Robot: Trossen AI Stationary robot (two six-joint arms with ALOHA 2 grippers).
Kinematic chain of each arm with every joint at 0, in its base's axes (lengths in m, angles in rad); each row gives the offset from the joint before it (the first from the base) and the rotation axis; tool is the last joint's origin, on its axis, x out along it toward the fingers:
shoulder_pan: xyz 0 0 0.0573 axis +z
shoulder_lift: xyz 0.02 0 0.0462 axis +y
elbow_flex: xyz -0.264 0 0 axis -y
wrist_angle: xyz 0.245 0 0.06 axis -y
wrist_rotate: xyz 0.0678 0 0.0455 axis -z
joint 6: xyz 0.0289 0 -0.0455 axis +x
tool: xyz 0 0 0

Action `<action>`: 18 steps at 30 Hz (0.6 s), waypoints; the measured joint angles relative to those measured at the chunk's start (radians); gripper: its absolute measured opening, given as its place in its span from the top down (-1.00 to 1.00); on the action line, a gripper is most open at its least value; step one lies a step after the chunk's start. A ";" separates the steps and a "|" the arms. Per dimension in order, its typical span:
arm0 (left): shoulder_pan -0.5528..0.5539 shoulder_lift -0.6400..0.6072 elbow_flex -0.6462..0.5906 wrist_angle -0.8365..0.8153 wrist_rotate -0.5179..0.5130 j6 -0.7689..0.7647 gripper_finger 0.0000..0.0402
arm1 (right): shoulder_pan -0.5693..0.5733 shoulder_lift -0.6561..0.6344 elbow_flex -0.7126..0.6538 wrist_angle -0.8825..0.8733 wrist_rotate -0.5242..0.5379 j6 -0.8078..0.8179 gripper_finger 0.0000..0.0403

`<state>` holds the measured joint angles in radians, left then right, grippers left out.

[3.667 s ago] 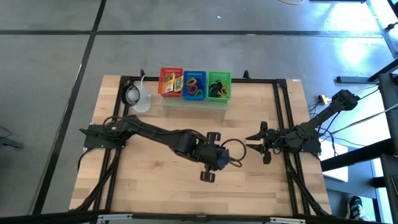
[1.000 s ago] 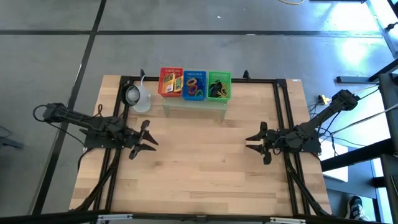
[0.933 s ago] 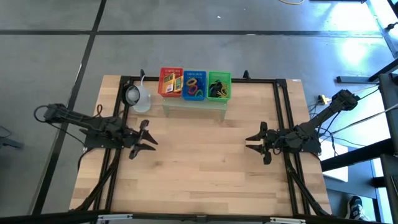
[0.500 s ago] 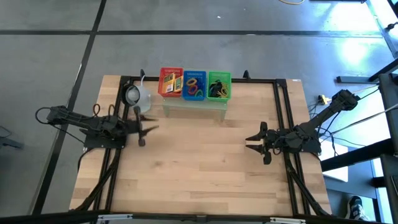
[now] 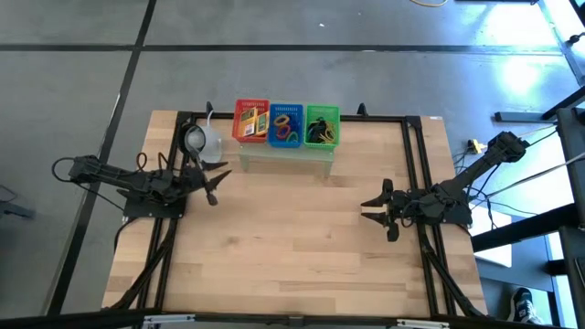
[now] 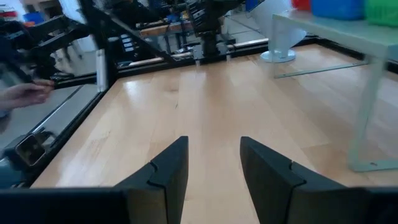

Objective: Pick & Place Office Desk Supplies
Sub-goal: Return to Home Position

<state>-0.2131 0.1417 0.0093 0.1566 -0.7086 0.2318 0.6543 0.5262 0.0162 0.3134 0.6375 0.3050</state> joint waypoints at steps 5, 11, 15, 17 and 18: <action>0.000 0.000 0.000 0.000 0.000 0.054 0.41 | 0.009 -0.007 0.000 -0.014 -0.299 -0.020 0.27; 0.000 0.000 0.000 -0.001 0.000 0.069 0.43 | 0.009 -0.026 0.000 -0.037 -0.613 0.097 0.27; 0.000 0.000 0.000 -0.001 -0.001 0.069 0.43 | 0.002 -0.022 0.000 -0.173 -0.654 0.127 0.27; 0.000 0.000 0.000 -0.001 -0.001 0.069 0.43 | -0.015 -0.023 0.000 -0.253 -0.654 0.132 0.27; 0.000 0.000 0.000 -0.001 -0.001 0.069 0.43 | -0.025 -0.022 0.000 -0.295 -0.654 0.130 0.27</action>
<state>-0.2131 0.1417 0.0093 0.1557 -0.7094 0.3012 0.6291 0.5038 0.0162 0.0183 -0.0162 0.4347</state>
